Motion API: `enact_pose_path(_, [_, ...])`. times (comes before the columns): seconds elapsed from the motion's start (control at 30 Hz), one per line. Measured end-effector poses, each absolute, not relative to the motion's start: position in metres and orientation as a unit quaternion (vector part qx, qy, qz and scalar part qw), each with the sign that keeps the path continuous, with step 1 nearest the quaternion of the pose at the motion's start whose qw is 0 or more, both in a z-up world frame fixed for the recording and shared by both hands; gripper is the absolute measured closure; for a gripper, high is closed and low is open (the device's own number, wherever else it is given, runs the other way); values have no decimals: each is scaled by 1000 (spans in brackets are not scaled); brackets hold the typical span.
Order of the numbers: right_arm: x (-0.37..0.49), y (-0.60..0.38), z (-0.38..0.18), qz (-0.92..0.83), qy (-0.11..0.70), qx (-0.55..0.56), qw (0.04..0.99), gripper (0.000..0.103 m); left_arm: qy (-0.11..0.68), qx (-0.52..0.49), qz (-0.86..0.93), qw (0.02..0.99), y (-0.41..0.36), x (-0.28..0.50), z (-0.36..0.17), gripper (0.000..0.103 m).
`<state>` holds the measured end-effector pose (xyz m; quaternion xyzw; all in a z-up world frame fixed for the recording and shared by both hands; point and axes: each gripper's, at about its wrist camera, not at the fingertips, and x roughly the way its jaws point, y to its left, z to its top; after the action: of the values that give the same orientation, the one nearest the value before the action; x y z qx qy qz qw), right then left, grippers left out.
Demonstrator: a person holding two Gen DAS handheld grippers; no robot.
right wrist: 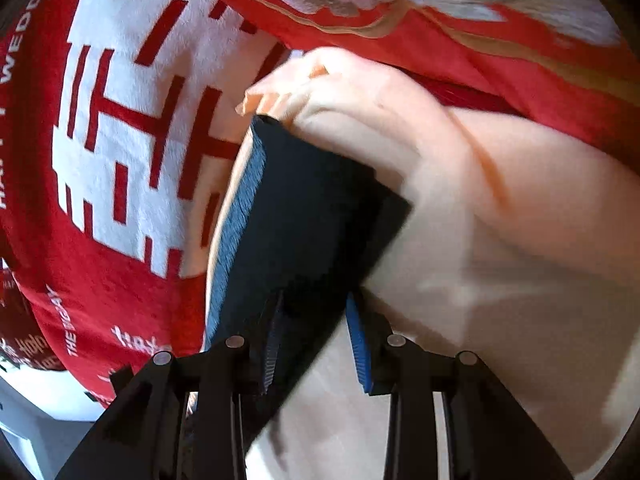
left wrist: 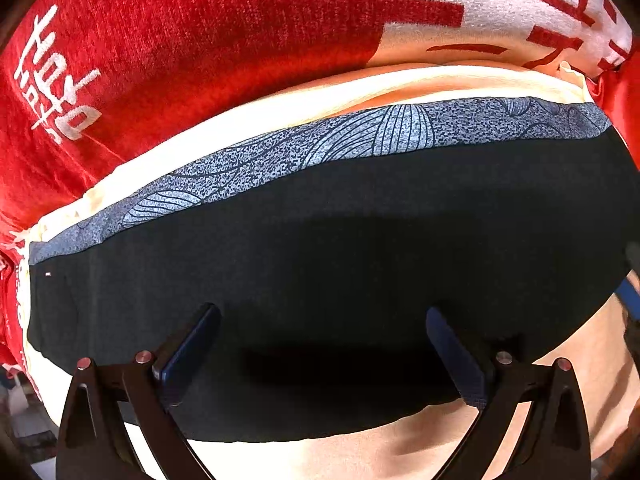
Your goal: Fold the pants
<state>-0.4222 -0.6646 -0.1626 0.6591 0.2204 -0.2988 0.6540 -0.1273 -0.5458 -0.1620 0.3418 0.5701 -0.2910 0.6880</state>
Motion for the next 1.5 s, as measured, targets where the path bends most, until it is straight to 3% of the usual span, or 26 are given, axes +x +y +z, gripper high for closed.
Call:
enact_pose_path(0.6, [-400,-676,-170,-288,190,691,636,62,568,340,-305,685,-544,-123,-164,0])
enact_pose_path(0.67, [-388,-687,-169,-281,213,683,639,72,563,336,-312,687,-542,-122,-155,12])
enact_pose_path(0.7, [-383,-689,-167,-285,232,675,640,86,564,331,-321,685,-542,-122,-150,22])
enact_pose_path(0.87, [-377,-684,-138,-283,266,633,669,88,562,288,-388,671,-536,-125,-132,23])
enact_pose_path(1.0, [-365,-676,-114,-284,292,583,703,88,604,247,-409,637,-531,-127,-164,23])
enact_pose_path(1.1, [-348,-666,-96,-284,321,535,728,88,556,275,-425,659,-530,-141,-163,23])
enact_pose_path(1.5, [-270,-601,-24,-283,405,343,799,88,578,250,-458,627,-512,-111,-155,22])
